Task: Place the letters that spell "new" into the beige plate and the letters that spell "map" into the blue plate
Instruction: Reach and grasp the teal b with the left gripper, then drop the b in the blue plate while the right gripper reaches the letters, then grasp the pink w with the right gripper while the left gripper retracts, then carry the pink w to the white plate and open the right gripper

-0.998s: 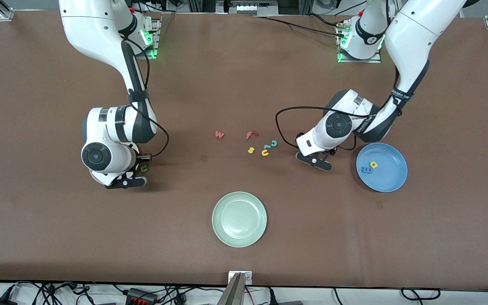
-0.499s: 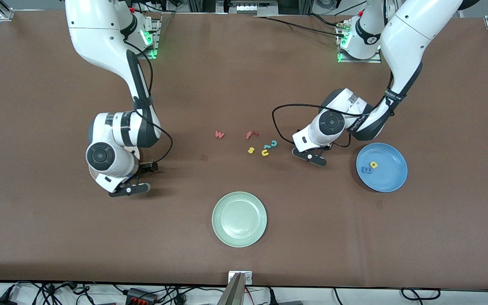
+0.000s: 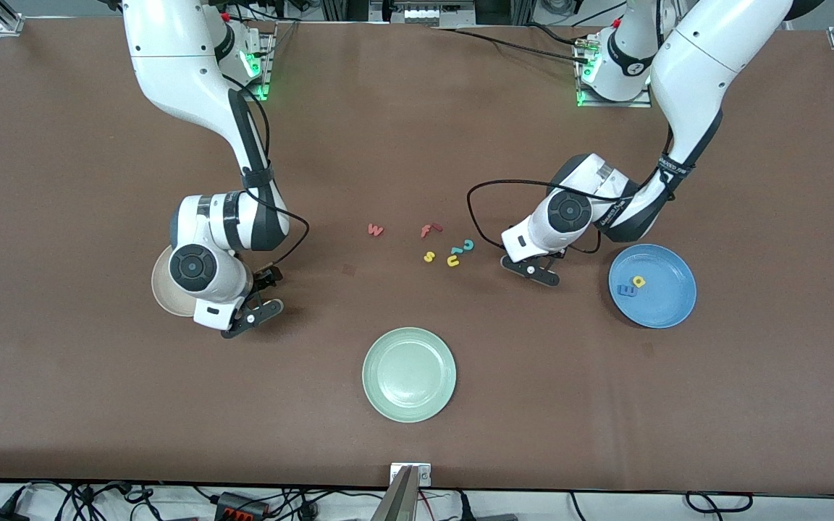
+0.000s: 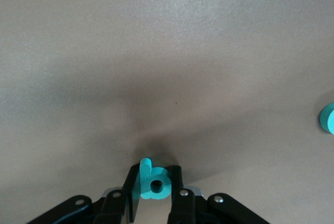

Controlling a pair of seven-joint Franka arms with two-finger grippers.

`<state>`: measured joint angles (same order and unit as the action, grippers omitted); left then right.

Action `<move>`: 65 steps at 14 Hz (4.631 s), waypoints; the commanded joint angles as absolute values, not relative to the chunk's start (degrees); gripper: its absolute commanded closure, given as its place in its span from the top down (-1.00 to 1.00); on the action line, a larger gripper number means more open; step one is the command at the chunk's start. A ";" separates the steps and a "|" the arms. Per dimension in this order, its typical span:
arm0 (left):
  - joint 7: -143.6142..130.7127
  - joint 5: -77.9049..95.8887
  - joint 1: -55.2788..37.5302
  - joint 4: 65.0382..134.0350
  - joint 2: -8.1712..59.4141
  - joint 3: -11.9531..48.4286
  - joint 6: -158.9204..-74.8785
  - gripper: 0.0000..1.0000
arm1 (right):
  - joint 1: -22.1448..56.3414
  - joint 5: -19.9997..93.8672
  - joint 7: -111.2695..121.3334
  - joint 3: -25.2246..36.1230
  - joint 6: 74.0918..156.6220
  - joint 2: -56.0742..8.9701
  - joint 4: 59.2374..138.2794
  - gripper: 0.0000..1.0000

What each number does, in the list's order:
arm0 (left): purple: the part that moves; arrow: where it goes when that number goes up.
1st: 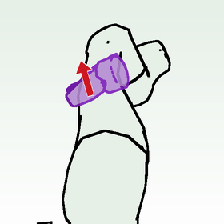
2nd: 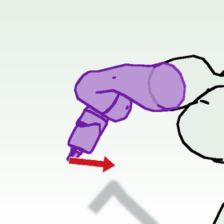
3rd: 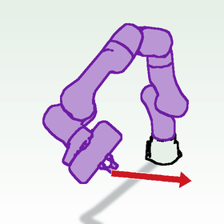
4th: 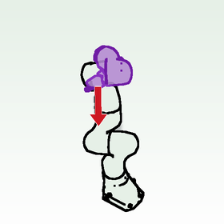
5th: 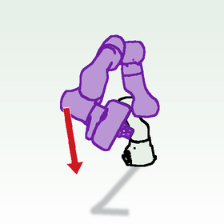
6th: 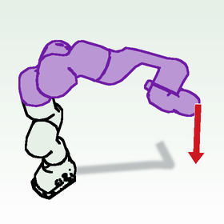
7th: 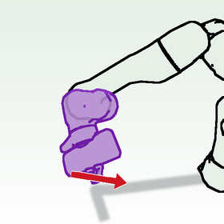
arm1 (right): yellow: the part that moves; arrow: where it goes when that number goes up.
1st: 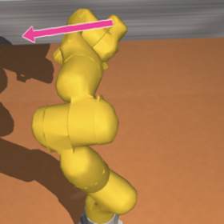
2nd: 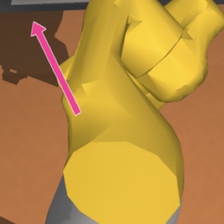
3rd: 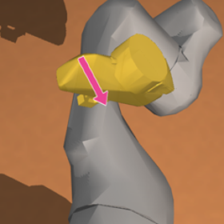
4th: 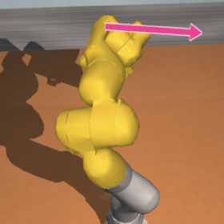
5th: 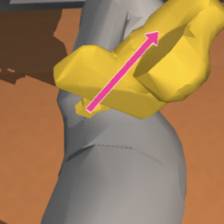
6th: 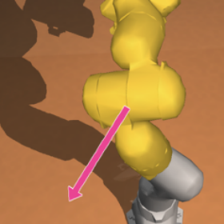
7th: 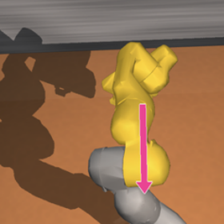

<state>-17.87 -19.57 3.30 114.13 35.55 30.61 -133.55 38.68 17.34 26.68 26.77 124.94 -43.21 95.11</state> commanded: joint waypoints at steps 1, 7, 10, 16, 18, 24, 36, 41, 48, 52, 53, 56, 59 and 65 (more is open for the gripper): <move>-18.98 -21.27 3.34 112.86 34.20 30.85 -128.70 -0.73 | 38.41 17.75 29.53 26.37 125.16 -43.77 94.57 1.00; -2.87 -22.58 10.87 104.60 31.82 30.15 -114.87 -0.70 | 47.18 20.65 19.02 26.28 125.07 -43.33 94.04 1.00; 7.54 -31.52 17.91 103.71 33.13 30.23 -115.40 -0.68 | 53.15 20.65 4.60 26.37 125.42 -43.33 94.39 1.00; 7.91 -33.84 21.80 103.89 35.68 30.76 -116.02 1.00 | 60.02 20.13 19.38 26.37 124.45 -42.98 94.57 1.00; 7.82 -33.66 21.53 103.71 35.33 31.37 -115.84 1.00 | 61.60 20.04 25.37 26.37 122.97 -42.89 94.66 1.00; 7.30 -32.70 22.68 97.93 30.86 38.14 -106.82 1.00 | 67.05 19.78 28.56 27.85 120.15 -40.87 97.03 1.00; 0.45 -1.61 7.48 81.98 17.52 11.80 -92.81 1.00 | 77.26 23.54 29.35 36.56 130.69 -41.22 104.33 0.89; 0.62 -0.53 1.67 105.07 -2.43 2.64 -108.51 1.00 | 76.46 26.72 33.40 36.12 132.10 -41.66 104.06 0.65; -1.40 1.58 0.01 98.73 -1.16 0.80 -96.17 1.00 | 76.29 28.65 33.49 35.07 133.76 -43.33 103.89 0.55; -0.88 -0.44 -1.76 98.09 -0.97 1.14 -97.82 1.00 | 75.85 28.74 33.49 34.98 134.12 -44.03 103.80 0.39; -0.88 -0.79 -1.84 97.91 -0.97 1.32 -98.08 1.00 | 75.85 28.74 33.49 34.98 134.12 -44.03 103.80 0.29; -1.23 -0.79 -1.85 97.91 -1.58 2.98 -97.74 1.00 | 75.76 28.74 33.84 34.98 134.03 -43.95 103.80 -0.47; -1.32 -0.79 -1.93 97.82 -1.67 3.86 -96.77 1.00 | 74.63 28.65 34.27 35.07 133.68 -43.86 103.80 -0.73; -1.50 -0.27 -1.85 97.74 -2.72 3.60 -95.27 1.00 | 68.39 28.56 34.01 39.61 130.27 -42.28 103.71 -0.80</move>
<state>-0.94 0.18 -1.85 98.59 -2.36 3.81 -96.02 70.91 27.57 32.20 36.92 132.86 -43.77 103.39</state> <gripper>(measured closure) 0.000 0.736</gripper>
